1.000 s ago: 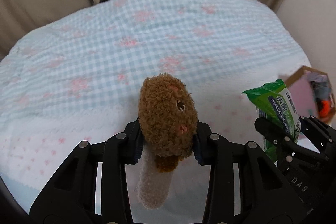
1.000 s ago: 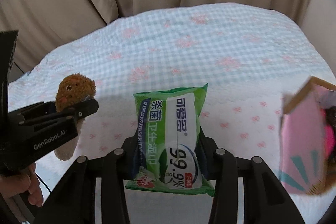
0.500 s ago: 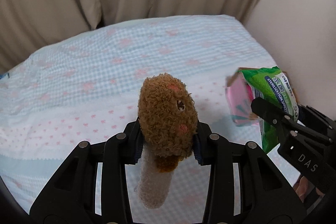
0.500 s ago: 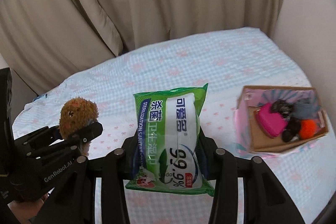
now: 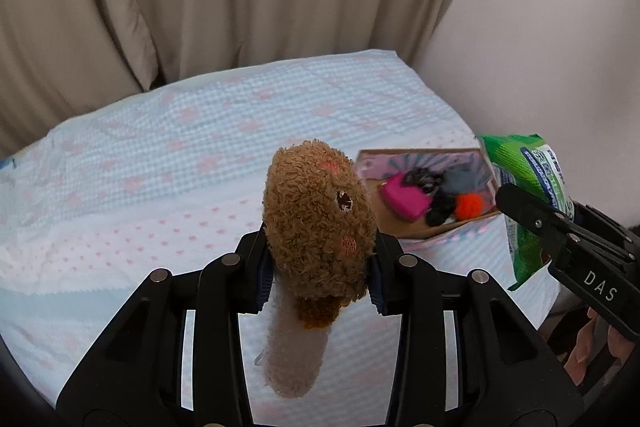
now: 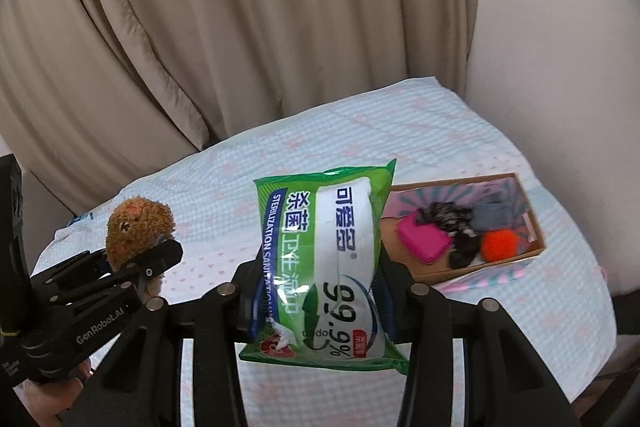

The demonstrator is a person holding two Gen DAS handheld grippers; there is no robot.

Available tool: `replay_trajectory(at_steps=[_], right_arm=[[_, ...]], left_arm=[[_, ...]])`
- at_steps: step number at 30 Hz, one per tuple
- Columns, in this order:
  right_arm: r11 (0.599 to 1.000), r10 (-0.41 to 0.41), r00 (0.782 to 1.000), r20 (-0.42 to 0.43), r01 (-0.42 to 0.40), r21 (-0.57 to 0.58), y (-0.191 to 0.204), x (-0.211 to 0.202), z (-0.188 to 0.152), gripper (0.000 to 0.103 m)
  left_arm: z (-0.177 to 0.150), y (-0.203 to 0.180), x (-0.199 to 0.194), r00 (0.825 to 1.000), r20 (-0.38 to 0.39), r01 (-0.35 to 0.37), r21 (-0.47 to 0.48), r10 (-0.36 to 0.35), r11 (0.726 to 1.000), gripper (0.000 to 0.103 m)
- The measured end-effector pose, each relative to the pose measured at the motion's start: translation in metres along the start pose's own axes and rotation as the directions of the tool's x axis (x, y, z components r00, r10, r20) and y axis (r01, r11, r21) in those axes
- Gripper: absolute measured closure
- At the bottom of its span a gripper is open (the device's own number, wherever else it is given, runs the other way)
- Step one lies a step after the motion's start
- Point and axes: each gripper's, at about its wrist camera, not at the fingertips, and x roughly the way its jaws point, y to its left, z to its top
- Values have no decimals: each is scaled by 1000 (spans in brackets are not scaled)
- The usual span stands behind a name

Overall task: Organize soft objects
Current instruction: 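Carry the plush and green packet into the box and open both tools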

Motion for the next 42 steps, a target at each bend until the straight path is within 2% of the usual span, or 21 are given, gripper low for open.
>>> replay_trajectory(at_steps=[4,10,20,26,32,36,42], right_arm=[[1000,12,1000,-17,-12,-2,-41,-14,8,63],[1000,14,1000,-19,-14,-15,-106,-17,21,63],[999,38,997,-71,-40,-30,-187,21,45,63],[998,52,991,-123,-54,-19,-221,64,57,63],[998,55,981,-188,-60,-22,-238,115,59,63],[994,43,973,-225,-64,-86,-242,156,54,63],[974,31,963,-269,-89,-208,-237,203,31,63]], left_arm=[[3,-35,3,1000,0,-4,-29,4,1000,69],[13,-93,28,1000,-6,-23,-34,23,999,69],[36,-158,98,997,-51,-65,-66,61,996,69],[49,-165,149,990,-115,-89,-82,80,993,69],[53,-166,216,975,-200,-115,-92,95,989,69],[50,-161,272,960,-263,-127,-114,93,985,69],[41,-151,324,941,-324,-140,-102,100,985,69]])
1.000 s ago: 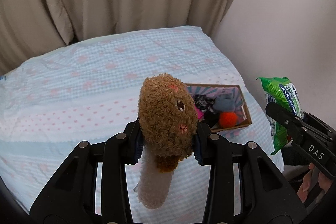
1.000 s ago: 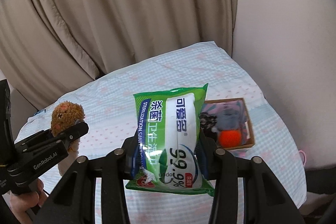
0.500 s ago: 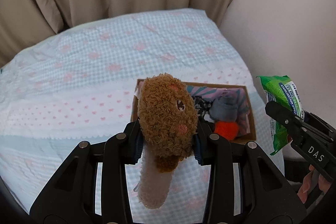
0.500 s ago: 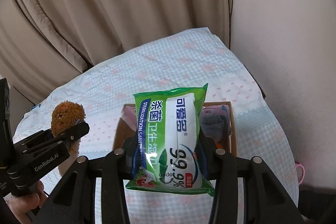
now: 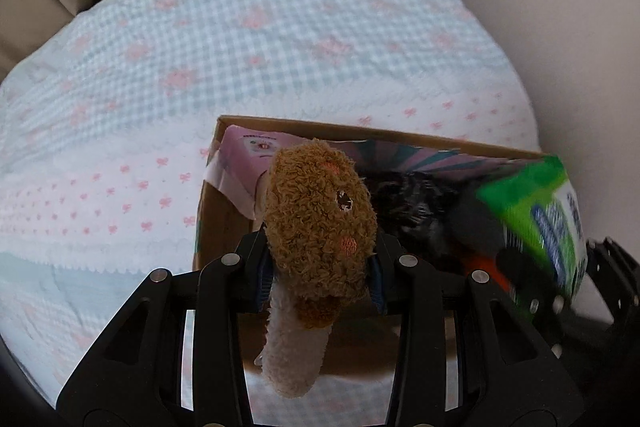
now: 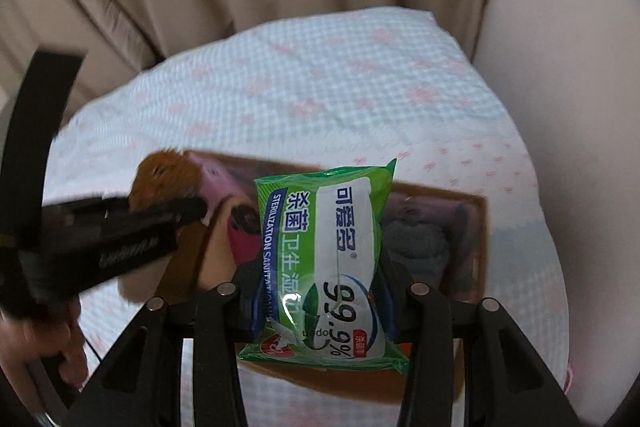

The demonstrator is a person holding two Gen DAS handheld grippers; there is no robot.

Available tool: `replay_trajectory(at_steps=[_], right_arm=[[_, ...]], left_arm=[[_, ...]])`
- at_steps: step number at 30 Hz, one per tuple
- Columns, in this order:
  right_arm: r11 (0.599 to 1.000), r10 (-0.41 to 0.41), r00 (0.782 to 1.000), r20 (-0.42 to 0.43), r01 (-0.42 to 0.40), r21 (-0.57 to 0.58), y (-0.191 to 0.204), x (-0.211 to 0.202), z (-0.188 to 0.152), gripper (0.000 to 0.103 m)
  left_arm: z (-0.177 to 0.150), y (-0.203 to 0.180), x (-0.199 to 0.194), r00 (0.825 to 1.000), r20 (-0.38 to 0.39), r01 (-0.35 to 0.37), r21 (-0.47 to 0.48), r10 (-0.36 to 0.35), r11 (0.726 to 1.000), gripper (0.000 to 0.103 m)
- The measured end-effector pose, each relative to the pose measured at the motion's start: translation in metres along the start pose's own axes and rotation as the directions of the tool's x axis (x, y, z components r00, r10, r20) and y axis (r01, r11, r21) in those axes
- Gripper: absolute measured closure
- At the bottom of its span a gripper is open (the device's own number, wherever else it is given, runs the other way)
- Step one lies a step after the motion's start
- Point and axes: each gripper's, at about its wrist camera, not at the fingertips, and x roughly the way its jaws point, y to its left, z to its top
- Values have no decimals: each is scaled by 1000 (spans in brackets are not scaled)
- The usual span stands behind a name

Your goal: Organize soft objects

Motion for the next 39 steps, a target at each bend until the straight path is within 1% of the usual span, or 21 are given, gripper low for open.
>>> replay_trajectory(at_steps=[5,7,8,9,10,11,12,14,21,27,31,33,36,39], right_arm=[[1000,13,999,-53,-14,-28,1,34,-19,63],[999,6,999,-52,-8,-43,2,40,-23,63],[998,11,999,-53,-14,-58,4,44,-24,60],[996,9,998,-57,-14,-86,7,46,-26,48],[993,3,998,-58,-9,-114,10,47,-28,38],[990,-1,998,-61,-8,-141,12,48,-30,15],[987,11,998,-64,-21,-156,14,49,-32,1],[987,27,998,-63,-36,-156,14,46,-34,0],[992,-12,999,-50,6,-127,12,40,-32,0],[994,-15,1000,-5,14,-105,11,15,-31,0],[998,-9,1000,3,9,-55,8,-5,-27,0],[1000,-8,1000,12,8,-23,7,-21,-25,0],[1000,-10,999,48,9,16,8,-52,-21,0],[999,-15,996,84,12,39,13,-88,-18,0]], left_arm=[[3,1,24,1000,-26,1,8,-1,1000,69],[6,-2,24,1000,-7,-17,17,17,1000,60],[9,-3,23,1000,-2,-21,22,21,1000,37],[11,-4,22,1000,0,-22,26,22,999,4],[13,-5,19,1000,15,-17,31,16,999,0],[14,-6,17,1000,23,-10,34,10,999,0],[15,-6,16,1000,21,-3,38,2,999,0],[16,-8,15,1000,16,-2,44,1,999,0],[13,-7,-1,1000,14,1,36,-1,999,0],[7,-4,-25,999,46,7,26,-8,1000,0],[1,0,-56,997,78,25,7,-26,1000,0],[-2,0,-74,995,100,19,13,-20,1000,0],[-9,2,-113,990,142,13,27,-17,1000,0],[-22,6,-160,980,198,15,35,-21,999,0]])
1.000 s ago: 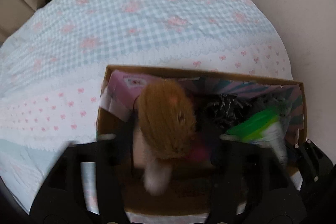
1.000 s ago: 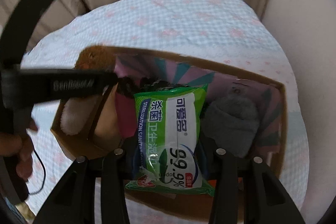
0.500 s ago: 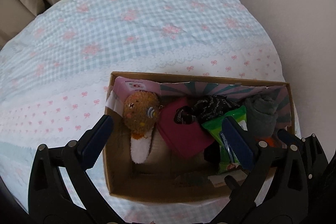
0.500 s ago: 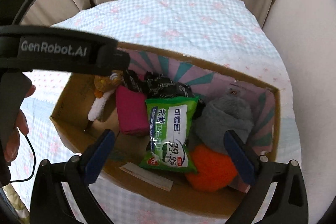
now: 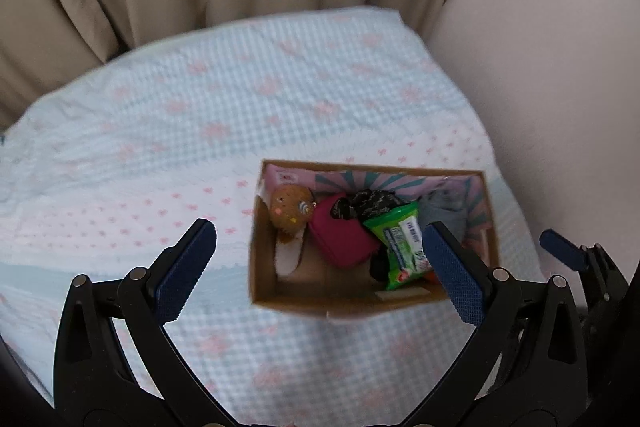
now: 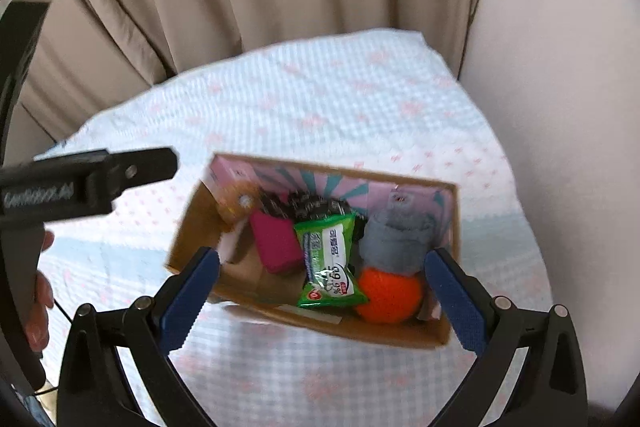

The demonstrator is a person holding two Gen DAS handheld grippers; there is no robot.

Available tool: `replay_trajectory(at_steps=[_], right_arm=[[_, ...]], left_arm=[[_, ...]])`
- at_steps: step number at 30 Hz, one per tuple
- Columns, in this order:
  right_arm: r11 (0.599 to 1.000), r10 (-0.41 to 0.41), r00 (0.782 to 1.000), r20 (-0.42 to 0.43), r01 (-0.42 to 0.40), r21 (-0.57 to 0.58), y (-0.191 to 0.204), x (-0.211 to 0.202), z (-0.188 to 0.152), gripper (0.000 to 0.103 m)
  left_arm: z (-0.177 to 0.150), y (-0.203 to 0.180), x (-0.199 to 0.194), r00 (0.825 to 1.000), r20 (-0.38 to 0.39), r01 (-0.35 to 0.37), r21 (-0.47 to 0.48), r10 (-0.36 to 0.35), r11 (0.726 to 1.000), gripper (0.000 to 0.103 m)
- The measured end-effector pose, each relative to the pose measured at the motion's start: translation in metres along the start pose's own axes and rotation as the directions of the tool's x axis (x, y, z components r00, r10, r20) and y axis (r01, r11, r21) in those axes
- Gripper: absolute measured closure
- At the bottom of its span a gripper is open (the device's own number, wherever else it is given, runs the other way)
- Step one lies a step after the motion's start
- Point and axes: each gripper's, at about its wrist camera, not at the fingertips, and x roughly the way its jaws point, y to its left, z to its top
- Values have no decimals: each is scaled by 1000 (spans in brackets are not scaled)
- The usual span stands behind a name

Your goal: Organize soft objects

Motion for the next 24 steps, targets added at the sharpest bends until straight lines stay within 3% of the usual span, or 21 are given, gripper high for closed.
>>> replay_trajectory(at_steps=[6,10,16,24], right_arm=[[998,-39,995,93,33,60,19,-84,7,0],[994,-67,984,162,53,91,36,-139,12,0],[989,-119,948,295,88,116,64,-222,12,0],[981,-186,887,424,144,129,101,-291,-3,0]], left_arm=[[-8,10,-98,994,110,30,1,-30,1000,0],[-18,20,-168,978,207,37,16,-40,999,0],[-45,38,-258,926,376,22,43,-36,999,0],[-74,56,-312,879,475,15,60,-42,998,0]])
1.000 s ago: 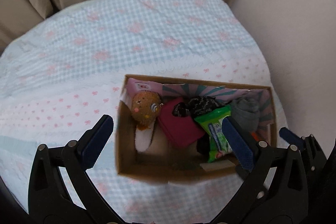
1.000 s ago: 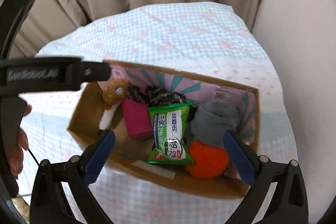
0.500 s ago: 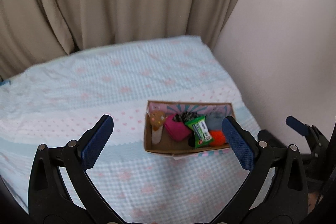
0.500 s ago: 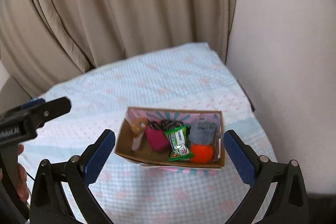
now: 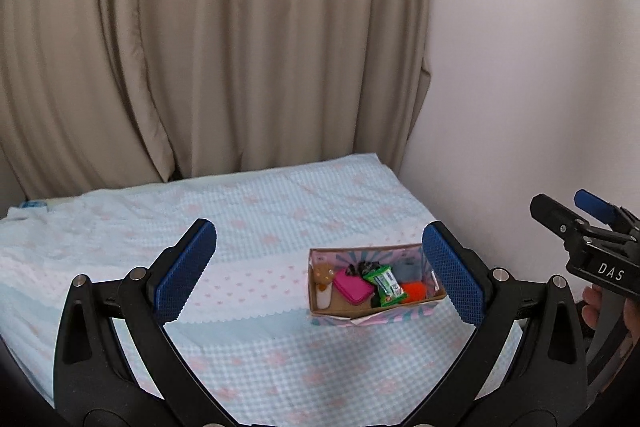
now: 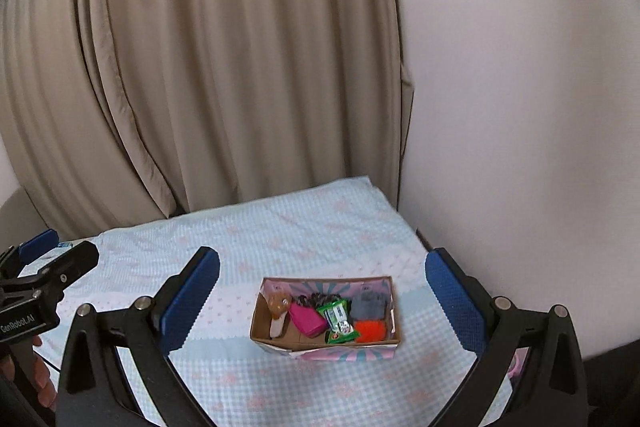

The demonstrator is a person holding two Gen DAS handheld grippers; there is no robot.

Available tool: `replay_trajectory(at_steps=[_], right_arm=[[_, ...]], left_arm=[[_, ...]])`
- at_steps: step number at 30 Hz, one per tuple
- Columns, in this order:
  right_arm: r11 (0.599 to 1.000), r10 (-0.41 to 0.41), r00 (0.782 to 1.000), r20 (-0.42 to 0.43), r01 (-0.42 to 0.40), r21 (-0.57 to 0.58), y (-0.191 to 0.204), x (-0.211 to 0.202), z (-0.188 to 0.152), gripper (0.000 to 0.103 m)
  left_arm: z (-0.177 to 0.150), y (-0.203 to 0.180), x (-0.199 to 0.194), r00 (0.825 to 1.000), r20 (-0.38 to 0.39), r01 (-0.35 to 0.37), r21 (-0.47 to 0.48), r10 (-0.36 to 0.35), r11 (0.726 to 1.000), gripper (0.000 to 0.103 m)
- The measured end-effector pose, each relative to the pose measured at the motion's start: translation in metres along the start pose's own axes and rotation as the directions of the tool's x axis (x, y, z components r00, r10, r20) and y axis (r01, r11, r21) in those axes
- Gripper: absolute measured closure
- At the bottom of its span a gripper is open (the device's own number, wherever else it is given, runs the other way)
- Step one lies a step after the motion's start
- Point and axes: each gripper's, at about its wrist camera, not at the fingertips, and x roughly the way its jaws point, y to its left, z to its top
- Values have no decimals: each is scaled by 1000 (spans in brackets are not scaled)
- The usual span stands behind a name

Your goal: Organize soft objects

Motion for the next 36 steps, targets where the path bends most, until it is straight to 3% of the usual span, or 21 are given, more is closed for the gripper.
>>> replay_trajectory(at_steps=[7,12,36], right_arm=[[998,-47,995,84,50,-35,19,-34,-8,0],[999,-50,992,116,52,-14,20,-42,-10,0],[998,-60,992,113,60,4,17,-49,-13,0]], left_arm=[[-9,5,-31,996,89,-35,38,31,999,0],[-11,8,-43,994,111,-26,29,23,999,0],[-14,0,-50,991,136,-15,51,8,999,0]])
